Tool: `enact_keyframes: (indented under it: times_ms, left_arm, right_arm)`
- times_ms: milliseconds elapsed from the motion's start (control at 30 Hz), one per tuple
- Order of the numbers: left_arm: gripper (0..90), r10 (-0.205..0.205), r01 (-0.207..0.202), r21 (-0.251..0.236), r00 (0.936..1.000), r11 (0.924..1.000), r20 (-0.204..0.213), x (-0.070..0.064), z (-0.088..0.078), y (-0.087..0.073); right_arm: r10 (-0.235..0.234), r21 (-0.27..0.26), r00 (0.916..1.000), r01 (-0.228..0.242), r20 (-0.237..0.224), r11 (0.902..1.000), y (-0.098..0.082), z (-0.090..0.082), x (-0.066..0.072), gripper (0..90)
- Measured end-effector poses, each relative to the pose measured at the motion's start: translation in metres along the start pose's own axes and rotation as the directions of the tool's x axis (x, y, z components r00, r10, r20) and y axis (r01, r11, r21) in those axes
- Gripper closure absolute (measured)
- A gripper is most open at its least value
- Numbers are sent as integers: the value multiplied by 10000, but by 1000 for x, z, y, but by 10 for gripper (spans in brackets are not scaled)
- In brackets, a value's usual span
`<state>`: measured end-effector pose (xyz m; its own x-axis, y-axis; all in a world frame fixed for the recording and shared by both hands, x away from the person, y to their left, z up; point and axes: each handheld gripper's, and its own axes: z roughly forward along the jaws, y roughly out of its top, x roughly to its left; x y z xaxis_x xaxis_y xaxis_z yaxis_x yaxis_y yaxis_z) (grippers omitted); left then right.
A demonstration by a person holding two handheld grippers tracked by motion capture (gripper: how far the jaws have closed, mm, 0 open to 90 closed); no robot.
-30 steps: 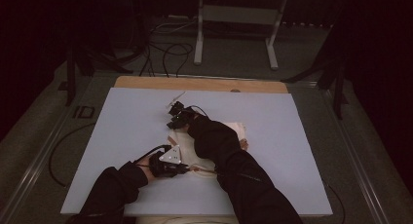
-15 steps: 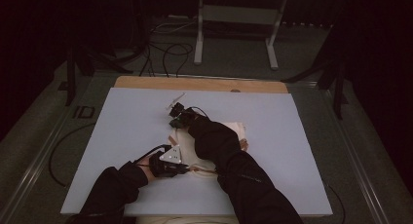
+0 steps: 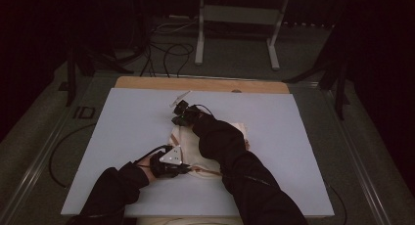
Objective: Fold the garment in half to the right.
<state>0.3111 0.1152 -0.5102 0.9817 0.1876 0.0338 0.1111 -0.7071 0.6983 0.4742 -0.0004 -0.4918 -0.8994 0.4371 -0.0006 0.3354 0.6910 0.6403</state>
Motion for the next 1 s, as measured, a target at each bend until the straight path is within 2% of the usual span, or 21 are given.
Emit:
enact_keyframes:
  times_ms: [67,267,567,967,1000]
  left_arm:
    - [866,146,-145,45,9999,9999,-60,0,-1,2]
    - [865,198,-202,-204,9996,9996,-194,0,-8,9]
    - [865,462,-462,4,9989,9989,-86,1,-8,19]
    - [865,777,-775,195,9969,9968,-136,0,-11,33]
    - [865,825,-822,201,9965,9964,-134,1,-12,34]
  right_arm:
    - [-17,-108,10000,16,-39,9999,1,-3,0,876]
    - [-32,-264,10000,32,-4,9996,3,-16,-2,876]
    - [5,-451,9998,4,206,9990,1,-34,-5,876]
    - [216,-640,9994,-200,255,9978,-5,-50,-9,876]
    - [104,-667,9996,-86,275,9977,-5,-52,-10,876]
